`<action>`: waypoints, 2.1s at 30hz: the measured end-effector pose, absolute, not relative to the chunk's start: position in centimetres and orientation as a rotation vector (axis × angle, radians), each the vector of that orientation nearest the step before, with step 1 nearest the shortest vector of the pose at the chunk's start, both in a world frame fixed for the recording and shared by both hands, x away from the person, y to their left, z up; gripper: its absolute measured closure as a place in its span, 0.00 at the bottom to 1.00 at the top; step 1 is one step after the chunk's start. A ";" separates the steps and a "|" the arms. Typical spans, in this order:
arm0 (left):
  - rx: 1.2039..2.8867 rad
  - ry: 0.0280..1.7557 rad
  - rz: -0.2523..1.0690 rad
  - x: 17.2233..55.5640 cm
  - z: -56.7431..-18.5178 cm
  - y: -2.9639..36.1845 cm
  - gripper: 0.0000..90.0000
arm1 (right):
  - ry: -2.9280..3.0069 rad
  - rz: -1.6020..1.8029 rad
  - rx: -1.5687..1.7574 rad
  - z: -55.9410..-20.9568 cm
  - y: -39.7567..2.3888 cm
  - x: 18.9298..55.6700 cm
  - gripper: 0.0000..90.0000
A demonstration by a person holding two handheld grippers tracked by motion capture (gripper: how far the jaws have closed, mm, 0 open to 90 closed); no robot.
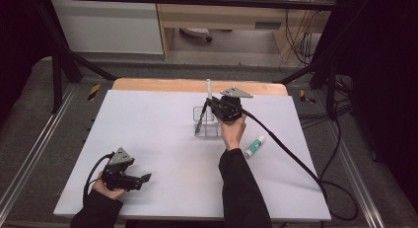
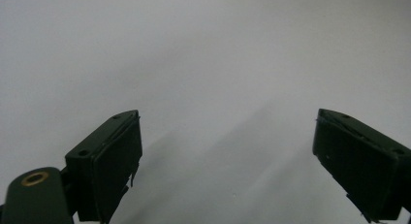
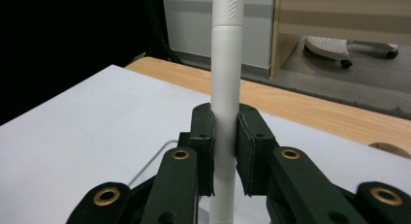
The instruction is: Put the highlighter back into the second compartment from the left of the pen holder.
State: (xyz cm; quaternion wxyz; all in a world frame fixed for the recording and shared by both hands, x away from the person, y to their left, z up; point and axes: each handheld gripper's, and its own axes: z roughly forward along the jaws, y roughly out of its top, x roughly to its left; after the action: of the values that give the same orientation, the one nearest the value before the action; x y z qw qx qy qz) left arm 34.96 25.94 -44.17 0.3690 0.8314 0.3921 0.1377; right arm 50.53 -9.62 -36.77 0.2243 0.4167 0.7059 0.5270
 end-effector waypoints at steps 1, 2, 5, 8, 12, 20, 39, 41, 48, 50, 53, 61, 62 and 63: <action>2.134 1.007 0.354 35.0 -44.2 25.9 0.12 | 1.949 1.459 1.162 -37.0 -9.7 50.5 0.88; 2.134 1.007 0.352 35.0 -44.2 25.9 0.11 | 1.950 1.466 1.169 -37.3 -9.9 50.5 0.88; 2.136 1.011 0.348 35.0 -44.3 25.8 0.12 | 1.964 1.464 1.181 -38.2 -10.0 50.3 0.88; 2.141 1.008 0.348 35.0 -44.3 25.8 0.12 | 1.978 1.454 1.178 -38.9 -9.9 50.2 0.88; 2.139 1.009 0.349 35.0 -44.3 25.8 0.12 | 1.987 1.452 1.184 -39.7 -9.9 50.2 0.87; 2.140 1.009 0.348 35.0 -44.3 25.8 0.12 | 2.015 1.416 1.184 -40.6 -10.0 50.0 0.87; 2.155 1.002 0.350 35.0 -44.4 25.5 0.12 | 2.082 1.397 1.102 -37.6 -12.7 47.7 0.47; 2.158 1.001 0.352 35.0 -44.4 25.5 0.12 | 2.123 1.384 1.098 -37.5 -13.5 47.4 0.41; 2.160 1.001 0.349 35.0 -44.4 25.4 0.12 | 2.181 1.323 1.038 -37.4 -15.7 45.8 0.22; 2.160 1.001 0.349 35.0 -44.4 25.3 0.12 | 2.198 1.299 1.040 -37.5 -16.4 45.4 0.17; 2.159 1.001 0.352 35.0 -44.4 25.3 0.11 | 2.218 1.290 1.041 -37.7 -17.3 44.9 0.12; 2.166 0.994 0.354 34.9 -44.3 25.3 0.12 | 2.252 1.243 1.112 -38.8 -19.5 44.2 0.06; 2.166 0.991 0.353 34.9 -44.3 25.3 0.12 | 2.254 1.237 1.117 -39.0 -19.7 44.1 0.06; 2.167 0.991 0.354 34.9 -44.3 25.3 0.12 | 2.255 1.225 1.122 -39.2 -20.1 44.0 0.06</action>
State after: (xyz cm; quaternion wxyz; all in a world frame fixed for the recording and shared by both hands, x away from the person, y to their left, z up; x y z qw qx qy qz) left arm 34.92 25.34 -44.32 0.3583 0.8398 0.3841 0.1371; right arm 44.02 -20.05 -39.20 0.1696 0.3948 0.7934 0.4312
